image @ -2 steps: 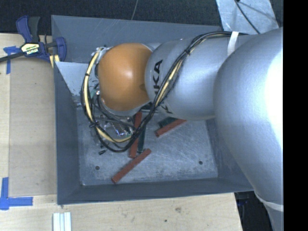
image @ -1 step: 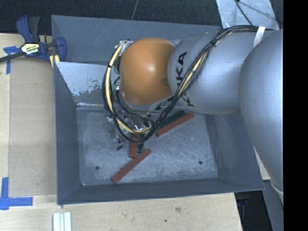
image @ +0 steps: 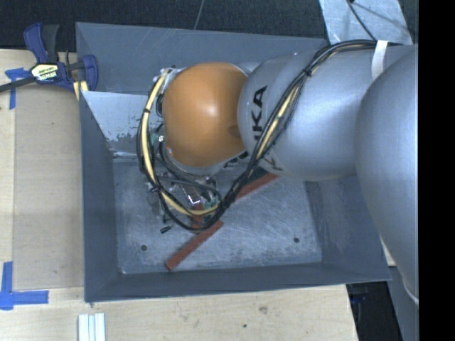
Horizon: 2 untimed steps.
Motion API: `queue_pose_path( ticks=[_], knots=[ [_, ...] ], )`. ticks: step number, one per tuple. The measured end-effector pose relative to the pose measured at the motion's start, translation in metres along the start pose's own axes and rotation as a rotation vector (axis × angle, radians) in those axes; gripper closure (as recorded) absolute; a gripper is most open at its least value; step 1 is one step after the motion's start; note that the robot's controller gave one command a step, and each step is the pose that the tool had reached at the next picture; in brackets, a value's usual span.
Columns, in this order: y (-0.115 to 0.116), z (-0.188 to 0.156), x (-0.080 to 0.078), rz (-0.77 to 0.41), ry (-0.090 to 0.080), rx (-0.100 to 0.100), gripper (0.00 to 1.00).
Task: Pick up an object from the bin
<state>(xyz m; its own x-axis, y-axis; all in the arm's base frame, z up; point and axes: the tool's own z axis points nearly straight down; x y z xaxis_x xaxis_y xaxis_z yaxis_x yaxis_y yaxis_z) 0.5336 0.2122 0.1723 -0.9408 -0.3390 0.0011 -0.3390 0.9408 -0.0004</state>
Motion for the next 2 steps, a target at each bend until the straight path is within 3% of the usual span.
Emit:
queue_pose_path(
  ticks=[1, 2],
  knots=[
    [-0.032, 0.029, 0.002, -0.049, -0.008, -0.001, 1.00],
    [-0.011, 0.021, 0.021, -0.036, -0.002, 0.001, 1.00]
  ],
)
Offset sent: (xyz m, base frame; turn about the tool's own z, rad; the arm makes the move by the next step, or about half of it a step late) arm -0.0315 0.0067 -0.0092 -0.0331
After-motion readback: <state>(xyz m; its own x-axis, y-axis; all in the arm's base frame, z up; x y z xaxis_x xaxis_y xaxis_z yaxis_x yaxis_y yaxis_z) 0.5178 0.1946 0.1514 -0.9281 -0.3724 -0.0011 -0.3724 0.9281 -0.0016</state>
